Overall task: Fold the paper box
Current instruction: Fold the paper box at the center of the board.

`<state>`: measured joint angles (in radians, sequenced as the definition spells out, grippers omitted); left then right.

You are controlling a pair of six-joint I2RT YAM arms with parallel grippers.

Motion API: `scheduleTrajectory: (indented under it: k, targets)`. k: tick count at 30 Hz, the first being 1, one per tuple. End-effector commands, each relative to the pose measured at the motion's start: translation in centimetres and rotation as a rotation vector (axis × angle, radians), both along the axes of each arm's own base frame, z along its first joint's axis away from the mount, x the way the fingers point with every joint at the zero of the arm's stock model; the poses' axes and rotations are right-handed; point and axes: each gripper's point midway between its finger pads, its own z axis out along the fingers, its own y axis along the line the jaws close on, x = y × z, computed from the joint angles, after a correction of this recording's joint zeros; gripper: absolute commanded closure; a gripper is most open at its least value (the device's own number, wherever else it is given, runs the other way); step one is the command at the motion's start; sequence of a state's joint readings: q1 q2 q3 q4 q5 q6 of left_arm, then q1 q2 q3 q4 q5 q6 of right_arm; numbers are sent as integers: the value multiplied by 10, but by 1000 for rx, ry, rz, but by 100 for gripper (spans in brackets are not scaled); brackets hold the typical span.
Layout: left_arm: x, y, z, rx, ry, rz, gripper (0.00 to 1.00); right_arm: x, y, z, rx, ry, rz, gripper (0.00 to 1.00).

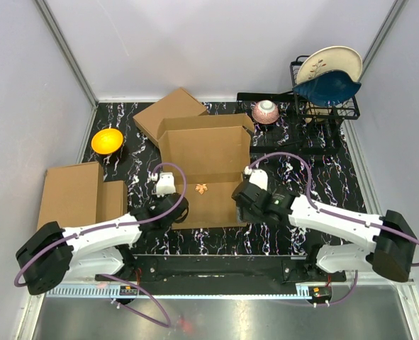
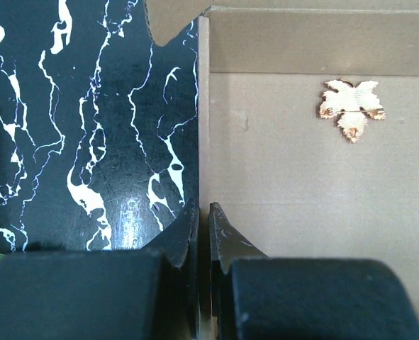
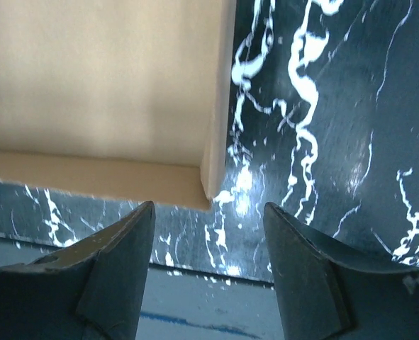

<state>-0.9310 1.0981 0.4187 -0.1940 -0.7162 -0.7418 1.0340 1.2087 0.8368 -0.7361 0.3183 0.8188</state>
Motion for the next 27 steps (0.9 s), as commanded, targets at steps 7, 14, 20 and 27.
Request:
scheduleTrajectory:
  k: [7,14,20,27]
  targets:
    - [9,-1,29,-41,-91,15,95,88,5,-8,-158,-154,-132,30]
    - [10,0,29,-30,-98,16,93,105,-6,-35,-195,-157,-147,37]
    - [13,-5,30,-20,-90,9,75,110,0,-42,-175,-162,-117,64]
    - [16,-11,47,-57,-121,-9,52,109,-1,-40,-172,-175,-112,64]
